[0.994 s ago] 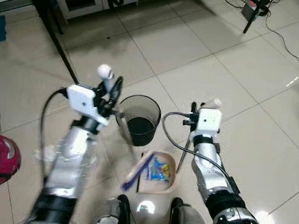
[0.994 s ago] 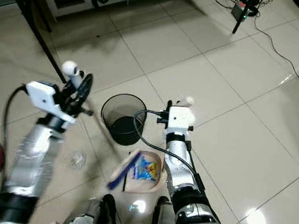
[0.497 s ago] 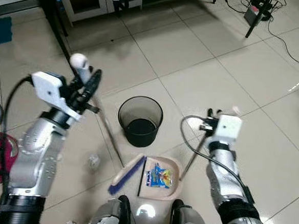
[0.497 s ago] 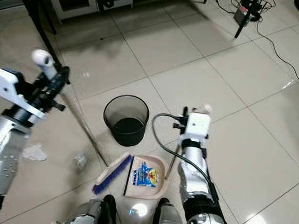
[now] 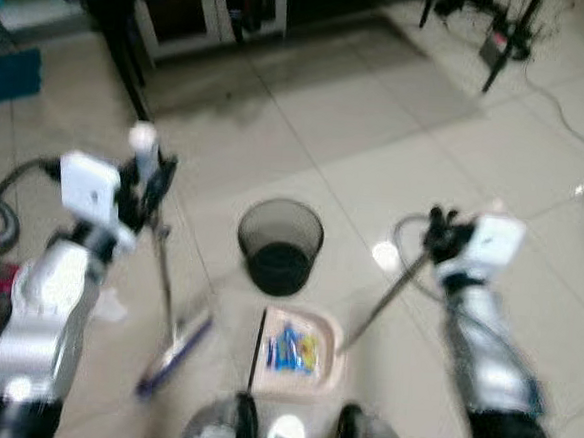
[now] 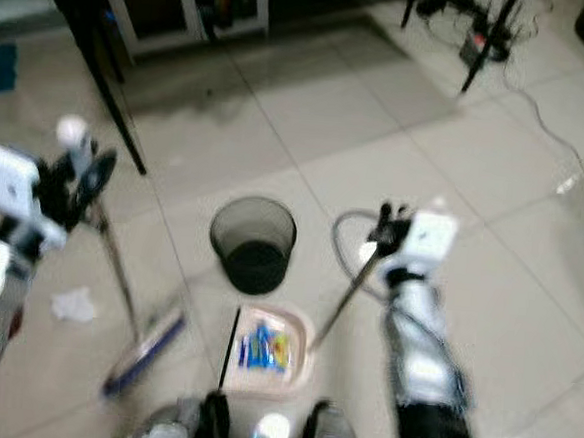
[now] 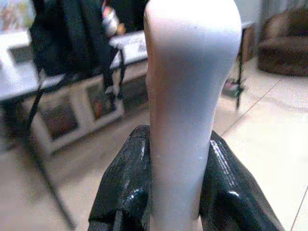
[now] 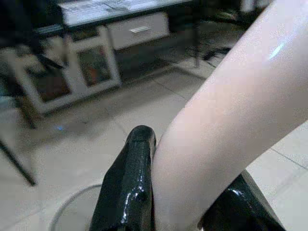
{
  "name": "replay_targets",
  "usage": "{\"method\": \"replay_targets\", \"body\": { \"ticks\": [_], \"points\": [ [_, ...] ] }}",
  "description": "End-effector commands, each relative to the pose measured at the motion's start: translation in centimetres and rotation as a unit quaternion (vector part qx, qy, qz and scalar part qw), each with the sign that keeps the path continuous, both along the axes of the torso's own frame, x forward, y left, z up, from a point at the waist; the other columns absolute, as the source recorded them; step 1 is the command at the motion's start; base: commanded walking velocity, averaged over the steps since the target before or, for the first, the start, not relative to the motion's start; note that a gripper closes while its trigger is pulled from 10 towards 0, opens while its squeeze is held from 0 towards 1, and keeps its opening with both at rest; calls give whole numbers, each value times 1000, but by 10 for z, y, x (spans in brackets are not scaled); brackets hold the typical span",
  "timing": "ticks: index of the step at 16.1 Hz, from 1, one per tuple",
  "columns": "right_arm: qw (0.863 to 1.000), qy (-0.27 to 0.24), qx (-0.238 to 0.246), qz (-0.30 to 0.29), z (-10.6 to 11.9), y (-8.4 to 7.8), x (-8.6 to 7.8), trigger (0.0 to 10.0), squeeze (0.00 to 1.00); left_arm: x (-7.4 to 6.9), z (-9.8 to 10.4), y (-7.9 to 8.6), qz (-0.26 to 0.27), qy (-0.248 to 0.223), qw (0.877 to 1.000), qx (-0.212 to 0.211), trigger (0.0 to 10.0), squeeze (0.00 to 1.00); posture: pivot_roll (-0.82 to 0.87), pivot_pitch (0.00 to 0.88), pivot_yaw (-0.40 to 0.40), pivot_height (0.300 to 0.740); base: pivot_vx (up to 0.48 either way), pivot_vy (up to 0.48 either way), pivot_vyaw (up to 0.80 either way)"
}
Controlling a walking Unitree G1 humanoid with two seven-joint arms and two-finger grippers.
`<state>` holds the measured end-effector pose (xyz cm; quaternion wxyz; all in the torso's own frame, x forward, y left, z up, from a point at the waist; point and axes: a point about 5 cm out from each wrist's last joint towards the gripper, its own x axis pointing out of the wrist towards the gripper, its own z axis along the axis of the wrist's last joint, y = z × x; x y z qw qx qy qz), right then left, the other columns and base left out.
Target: Sweep floor
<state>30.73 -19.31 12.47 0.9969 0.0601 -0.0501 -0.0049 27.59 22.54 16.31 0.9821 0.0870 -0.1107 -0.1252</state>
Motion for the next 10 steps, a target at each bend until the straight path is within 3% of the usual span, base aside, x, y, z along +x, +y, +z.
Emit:
{"method": "replay_targets", "body": {
  "ticks": [1, 4, 6, 10],
  "points": [
    [1000, -20, -10, 11, 21, -6, -2, 10000, 0, -1, -8, 0, 16, 21, 1000, 13, 10000, 0, -54, 124, 56, 740, 0, 0, 0],
    [999, -32, -2, 37, 58, -20, -13, 10000, 0, -2, -25, 1, 56, 56, 996, 29, 10000, 0, -73, 111, 57, 740, 0, 0, 0],
    [996, -45, 41, 65, 95, -23, -20, 10000, 0, -4, -30, 1, 81, 64, 994, 33, 10000, 0, -79, 100, 57, 740, 0, 0, 0],
    [991, -55, 99, 71, 122, -24, -21, 10000, 0, -2, -31, -4, 91, 61, 994, 28, 10000, 0, -78, 86, 53, 740, 0, 0, 0]
  ]
}}
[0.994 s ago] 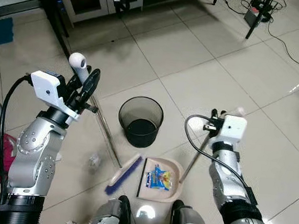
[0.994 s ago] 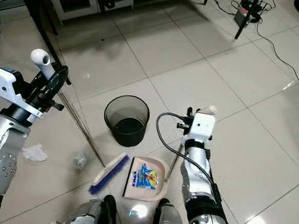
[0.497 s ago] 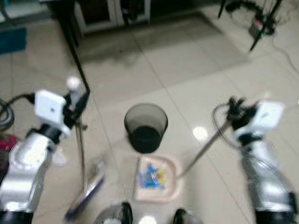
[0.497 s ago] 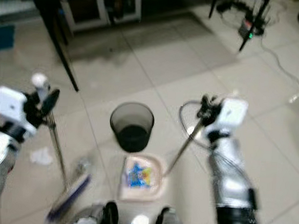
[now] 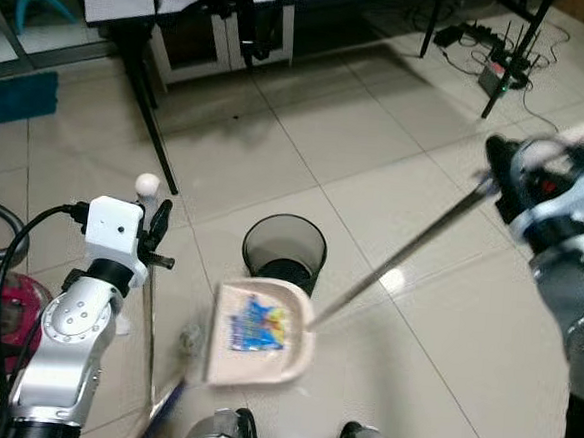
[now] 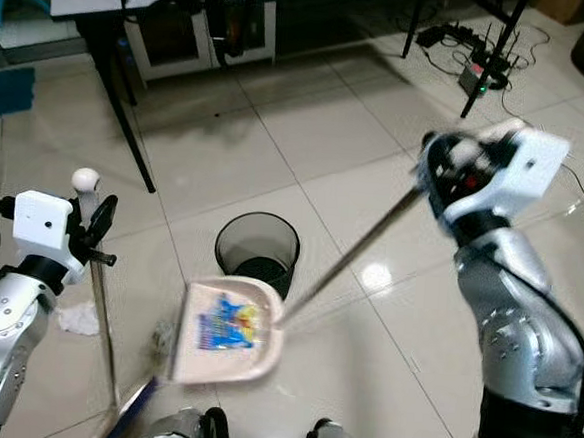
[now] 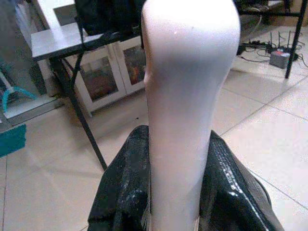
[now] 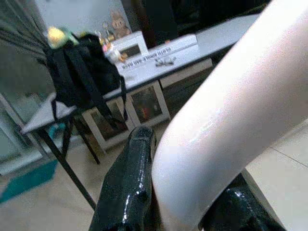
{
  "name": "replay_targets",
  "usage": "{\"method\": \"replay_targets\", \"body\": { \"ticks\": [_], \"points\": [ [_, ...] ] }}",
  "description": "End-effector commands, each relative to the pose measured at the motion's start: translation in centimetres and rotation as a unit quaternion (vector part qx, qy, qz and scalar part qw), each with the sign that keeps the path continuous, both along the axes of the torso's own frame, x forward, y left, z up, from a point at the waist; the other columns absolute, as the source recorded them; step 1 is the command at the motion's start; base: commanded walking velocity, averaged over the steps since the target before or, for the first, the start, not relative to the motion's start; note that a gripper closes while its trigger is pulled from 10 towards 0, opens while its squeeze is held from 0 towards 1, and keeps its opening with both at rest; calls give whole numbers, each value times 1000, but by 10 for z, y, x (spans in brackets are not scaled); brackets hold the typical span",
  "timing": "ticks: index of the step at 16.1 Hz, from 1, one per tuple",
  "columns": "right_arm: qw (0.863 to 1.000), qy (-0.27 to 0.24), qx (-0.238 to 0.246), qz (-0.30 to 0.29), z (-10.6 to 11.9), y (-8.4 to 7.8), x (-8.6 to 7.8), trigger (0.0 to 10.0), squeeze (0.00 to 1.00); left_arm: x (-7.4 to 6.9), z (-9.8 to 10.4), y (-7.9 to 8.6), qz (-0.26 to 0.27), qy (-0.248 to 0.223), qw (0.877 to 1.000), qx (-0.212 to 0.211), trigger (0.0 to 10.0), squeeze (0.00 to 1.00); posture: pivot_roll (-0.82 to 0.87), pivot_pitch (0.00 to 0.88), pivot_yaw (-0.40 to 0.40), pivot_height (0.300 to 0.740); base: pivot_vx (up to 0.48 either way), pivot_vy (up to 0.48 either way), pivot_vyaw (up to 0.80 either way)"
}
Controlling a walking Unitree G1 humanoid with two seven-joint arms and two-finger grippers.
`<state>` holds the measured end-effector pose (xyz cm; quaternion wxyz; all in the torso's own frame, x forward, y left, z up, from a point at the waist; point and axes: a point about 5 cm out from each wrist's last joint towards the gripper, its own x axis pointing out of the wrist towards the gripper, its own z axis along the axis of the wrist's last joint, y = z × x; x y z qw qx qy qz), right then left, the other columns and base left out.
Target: Sweep floor
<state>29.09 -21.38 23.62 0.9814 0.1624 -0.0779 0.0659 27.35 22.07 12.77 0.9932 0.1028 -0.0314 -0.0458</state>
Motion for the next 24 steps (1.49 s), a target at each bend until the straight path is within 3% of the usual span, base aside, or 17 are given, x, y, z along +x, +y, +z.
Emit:
{"method": "replay_targets", "body": {
  "ticks": [1, 5, 9, 12, 16, 20, 24],
  "points": [
    [999, -33, 18, -13, 22, -4, -2, 10000, 0, 2, 7, -2, 5, -11, 1000, 10, 10000, 0, -77, 82, 52, 740, 0, 0, 0],
    [993, -85, 19, -74, 58, -9, 13, 10000, 0, 4, 10, -15, 4, -24, 1000, -12, 10000, 0, -64, 78, 51, 740, 0, 0, 0],
    [978, -134, -15, -158, 68, -15, 35, 10000, 0, 4, 12, -24, 4, -27, 999, -23, 10000, 0, -51, 80, 56, 740, 0, 0, 0],
    [959, -211, -92, -167, 73, 5, 56, 10000, 0, 4, 11, -29, 1, -27, 999, -30, 10000, 0, -41, 84, 56, 740, 0, 0, 0],
    [941, -276, -167, -99, 65, 54, 73, 10000, 0, -1, 10, -31, 2, -26, 999, -32, 10000, 0, -22, 92, 41, 740, 0, 0, 0],
    [931, -301, -198, -60, 50, 86, 78, 10000, 0, -6, 8, -30, 5, -23, 999, -30, 10000, 0, -11, 99, 39, 740, 0, 0, 0],
    [911, -340, -233, 14, 29, 126, 68, 10000, 0, -7, 8, -29, 3, -20, 1000, -23, 10000, 0, -11, 102, 44, 740, 0, 0, 0]
  ]
}}
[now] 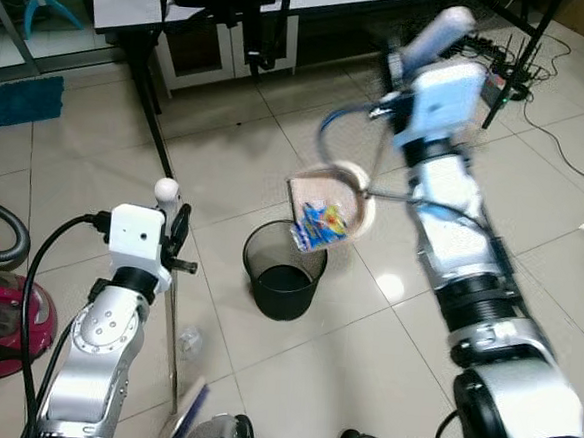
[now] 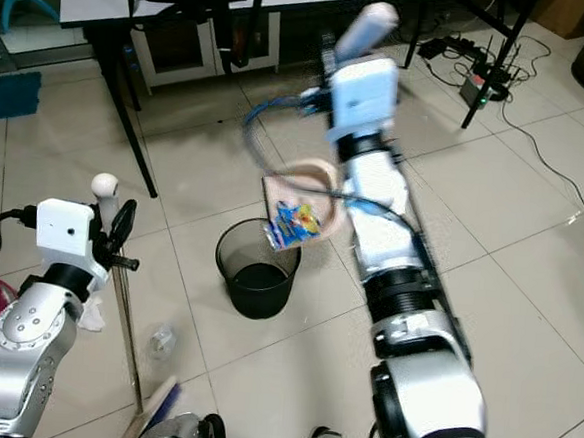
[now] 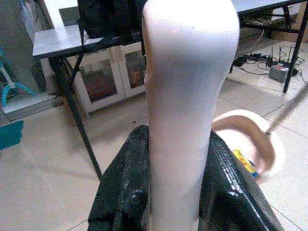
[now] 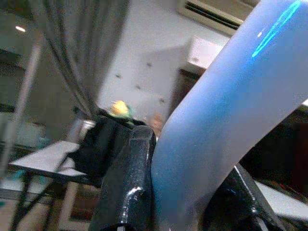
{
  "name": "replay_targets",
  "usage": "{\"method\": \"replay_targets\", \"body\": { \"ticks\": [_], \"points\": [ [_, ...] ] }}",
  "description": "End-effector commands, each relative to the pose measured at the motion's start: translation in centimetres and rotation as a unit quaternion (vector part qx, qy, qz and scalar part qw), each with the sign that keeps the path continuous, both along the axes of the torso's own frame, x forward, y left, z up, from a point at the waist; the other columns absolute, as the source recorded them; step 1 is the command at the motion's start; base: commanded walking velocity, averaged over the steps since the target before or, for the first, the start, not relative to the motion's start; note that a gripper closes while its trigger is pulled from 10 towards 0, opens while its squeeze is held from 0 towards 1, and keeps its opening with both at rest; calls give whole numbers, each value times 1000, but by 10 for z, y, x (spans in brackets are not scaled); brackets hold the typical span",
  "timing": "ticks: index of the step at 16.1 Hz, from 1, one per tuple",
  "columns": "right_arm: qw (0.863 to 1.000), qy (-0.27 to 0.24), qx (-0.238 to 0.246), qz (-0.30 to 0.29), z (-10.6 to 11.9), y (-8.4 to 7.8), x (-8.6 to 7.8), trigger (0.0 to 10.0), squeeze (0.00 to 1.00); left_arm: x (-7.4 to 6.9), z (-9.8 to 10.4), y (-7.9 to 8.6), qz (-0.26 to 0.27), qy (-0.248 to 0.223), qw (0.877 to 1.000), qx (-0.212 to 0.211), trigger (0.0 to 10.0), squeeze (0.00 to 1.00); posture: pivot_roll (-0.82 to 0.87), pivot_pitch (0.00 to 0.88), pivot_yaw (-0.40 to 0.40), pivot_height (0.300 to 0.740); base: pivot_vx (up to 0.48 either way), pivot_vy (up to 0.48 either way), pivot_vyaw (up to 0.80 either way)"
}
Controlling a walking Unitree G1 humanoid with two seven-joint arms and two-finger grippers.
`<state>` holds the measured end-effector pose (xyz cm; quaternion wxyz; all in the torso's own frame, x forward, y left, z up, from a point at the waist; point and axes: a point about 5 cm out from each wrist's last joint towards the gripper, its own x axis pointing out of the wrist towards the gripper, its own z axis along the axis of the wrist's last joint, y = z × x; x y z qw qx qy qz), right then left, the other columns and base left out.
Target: Sweep floor
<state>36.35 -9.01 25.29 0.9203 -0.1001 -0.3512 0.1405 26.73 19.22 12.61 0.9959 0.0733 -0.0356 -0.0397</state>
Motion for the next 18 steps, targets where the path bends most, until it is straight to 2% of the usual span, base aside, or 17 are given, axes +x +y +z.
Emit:
{"method": "replay_targets", "body": {
  "ticks": [1, 4, 5, 10, 11, 13, 14, 15, 16, 17, 18],
  "points": [
    [998, -45, -26, 37, 1, 16, -10, 10000, 0, 0, 9, 0, -2, -16, 1000, 8, 10000, 0, -10, 102, 45, 740, 0, 0, 0],
    [993, -59, -75, 75, -18, 35, -21, 10000, 0, 1, 9, -2, -6, -16, 1000, 11, 10000, 0, -10, 102, 45, 740, 0, 0, 0],
    [987, -73, -113, 88, -26, 43, -27, 10000, 0, 0, 9, -3, -7, -16, 1000, 13, 10000, 0, -10, 100, 44, 740, 0, 0, 0],
    [977, -93, -158, 113, -39, 55, -38, 10000, 0, 0, 7, -4, -10, -13, 1000, 16, 10000, 0, -10, 97, 44, 740, 0, 0, 0],
    [977, -93, -158, 113, -39, 55, -38, 10000, 0, 0, 7, -4, -10, -13, 1000, 16, 10000, 0, -10, 97, 44, 740, 0, 0, 0],
    [973, -125, -173, 91, -30, 52, -36, 10000, 0, 1, 6, -5, -14, -12, 1000, 19, 10000, 0, -11, 86, 46, 740, 0, 0, 0],
    [980, -152, -123, 28, 5, 33, -26, 10000, 0, 2, 6, -5, -17, -11, 1000, 22, 10000, 0, -13, 82, 47, 740, 0, 0, 0],
    [981, -178, -70, -31, 41, 8, -19, 10000, 0, 2, 7, -6, -25, -10, 999, 28, 10000, 0, -18, 75, 48, 740, 0, 0, 0],
    [979, -189, -51, -57, 57, -6, -18, 10000, 0, 3, 8, -7, -29, -10, 999, 31, 10000, 0, -21, 73, 47, 740, 0, 0, 0],
    [974, -193, -33, -116, 80, -38, -17, 10000, 0, 3, 11, -8, -33, -10, 999, 32, 10000, 0, -28, 65, 46, 740, 0, 0, 0],
    [973, -178, -33, -141, 80, -52, -16, 10000, 0, 3, 12, -8, -34, -11, 999, 33, 10000, 0, -29, 59, 44, 740, 0, 0, 0]
  ]
}}
